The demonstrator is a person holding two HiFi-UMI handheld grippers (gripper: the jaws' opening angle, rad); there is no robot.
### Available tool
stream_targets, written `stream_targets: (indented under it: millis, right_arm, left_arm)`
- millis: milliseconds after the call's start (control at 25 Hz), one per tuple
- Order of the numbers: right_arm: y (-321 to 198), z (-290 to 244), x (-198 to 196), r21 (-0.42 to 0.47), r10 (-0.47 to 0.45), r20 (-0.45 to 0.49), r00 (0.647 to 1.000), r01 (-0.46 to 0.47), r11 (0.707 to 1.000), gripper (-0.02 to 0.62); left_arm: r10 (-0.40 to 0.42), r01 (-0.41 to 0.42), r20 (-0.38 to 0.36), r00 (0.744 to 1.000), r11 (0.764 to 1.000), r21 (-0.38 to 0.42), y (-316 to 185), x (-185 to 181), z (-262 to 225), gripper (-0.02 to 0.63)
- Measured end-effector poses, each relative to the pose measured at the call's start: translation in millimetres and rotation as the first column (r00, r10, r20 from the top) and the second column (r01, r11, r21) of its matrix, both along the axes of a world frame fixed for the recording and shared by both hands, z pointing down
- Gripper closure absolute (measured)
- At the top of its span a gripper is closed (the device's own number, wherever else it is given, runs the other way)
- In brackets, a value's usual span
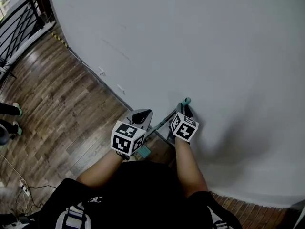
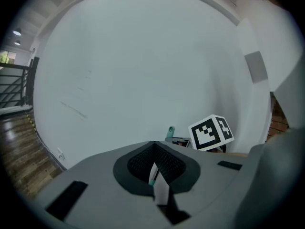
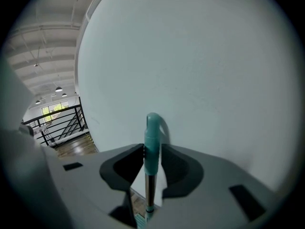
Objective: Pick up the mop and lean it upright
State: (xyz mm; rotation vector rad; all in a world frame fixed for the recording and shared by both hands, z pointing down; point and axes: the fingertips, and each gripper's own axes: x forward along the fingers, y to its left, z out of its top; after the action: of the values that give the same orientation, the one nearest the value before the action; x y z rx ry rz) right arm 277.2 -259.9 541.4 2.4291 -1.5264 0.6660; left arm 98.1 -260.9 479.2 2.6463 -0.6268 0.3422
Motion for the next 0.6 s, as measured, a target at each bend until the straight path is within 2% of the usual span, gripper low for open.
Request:
stream_targets:
  millis: [200, 360, 480, 600]
  right_arm:
    - [-4.8, 6.5, -1.5, -0.021, -0.028, 0.008, 1.000, 0.028, 0.999, 0.485]
    - [2.3, 1.1, -9.7, -0.017, -0.088, 0.020, 0.996, 0.089, 0.996, 0.486]
    - [0.7, 1.7, -21.0, -0.002, -0.157, 0.021, 0.987, 0.157, 0.988, 0.486]
    - [4.7, -2.1, -39.1, 0.023, -0.252, 0.022, 0.968, 0.251, 0.968, 0.486]
  left_arm:
    - [-0.045, 0.045, 0.001, 0.999, 0.999, 0.011, -6.9, -4.8, -5.0, 0.609]
    - [-0.073, 0.073, -0.003, 0.997, 0.997, 0.016, -4.4, -6.3, -15.5, 0.609]
    - [-0.099, 0.099, 0.008, 0.995, 0.995, 0.006, -9.4, -6.7, -10.7, 0.609]
    - [-0.120, 0.120, 0.020, 0.993, 0.993, 0.002, -5.5, -8.8, -8.7, 0.609]
